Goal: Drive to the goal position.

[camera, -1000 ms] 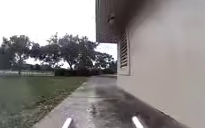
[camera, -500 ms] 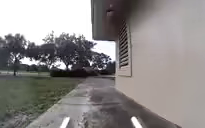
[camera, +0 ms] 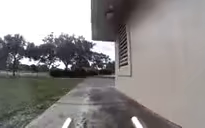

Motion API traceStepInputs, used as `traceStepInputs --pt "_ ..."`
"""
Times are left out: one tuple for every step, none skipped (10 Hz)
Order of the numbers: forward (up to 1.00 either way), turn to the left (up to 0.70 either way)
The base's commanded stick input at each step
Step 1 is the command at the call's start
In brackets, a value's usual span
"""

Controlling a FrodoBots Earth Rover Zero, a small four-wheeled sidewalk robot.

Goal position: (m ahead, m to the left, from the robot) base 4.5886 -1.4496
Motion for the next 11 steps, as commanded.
traceStepInputs --pt "0.69 0.11" --pt "0.69 0.05" --pt "0.69 0.07" --pt "0.69 0.12" --pt "0.69 0.2" --pt "0.69 0.31" --pt "0.69 0.34" --pt "0.69 0.17" --pt "0.69 0.03" --pt "0.69 0.03" --pt "0.69 0.03"
